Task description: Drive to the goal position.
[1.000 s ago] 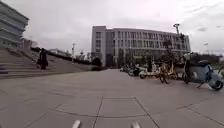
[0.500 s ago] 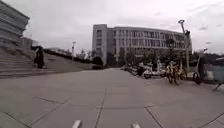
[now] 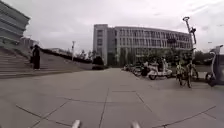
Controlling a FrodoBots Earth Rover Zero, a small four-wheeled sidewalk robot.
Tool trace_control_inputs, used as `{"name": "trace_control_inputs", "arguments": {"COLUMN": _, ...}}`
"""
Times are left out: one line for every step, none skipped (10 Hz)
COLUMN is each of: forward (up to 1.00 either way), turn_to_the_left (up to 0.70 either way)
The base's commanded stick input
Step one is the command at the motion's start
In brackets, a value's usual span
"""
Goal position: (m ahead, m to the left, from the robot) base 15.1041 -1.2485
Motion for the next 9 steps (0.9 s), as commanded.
{"name": "trace_control_inputs", "arguments": {"forward": 1.00, "turn_to_the_left": 0.00}}
{"name": "trace_control_inputs", "arguments": {"forward": 1.00, "turn_to_the_left": 0.00}}
{"name": "trace_control_inputs", "arguments": {"forward": 1.00, "turn_to_the_left": 0.00}}
{"name": "trace_control_inputs", "arguments": {"forward": 1.00, "turn_to_the_left": 0.00}}
{"name": "trace_control_inputs", "arguments": {"forward": 1.00, "turn_to_the_left": 0.00}}
{"name": "trace_control_inputs", "arguments": {"forward": 1.00, "turn_to_the_left": -0.03}}
{"name": "trace_control_inputs", "arguments": {"forward": 1.00, "turn_to_the_left": -0.15}}
{"name": "trace_control_inputs", "arguments": {"forward": 1.00, "turn_to_the_left": 0.00}}
{"name": "trace_control_inputs", "arguments": {"forward": 1.00, "turn_to_the_left": 0.00}}
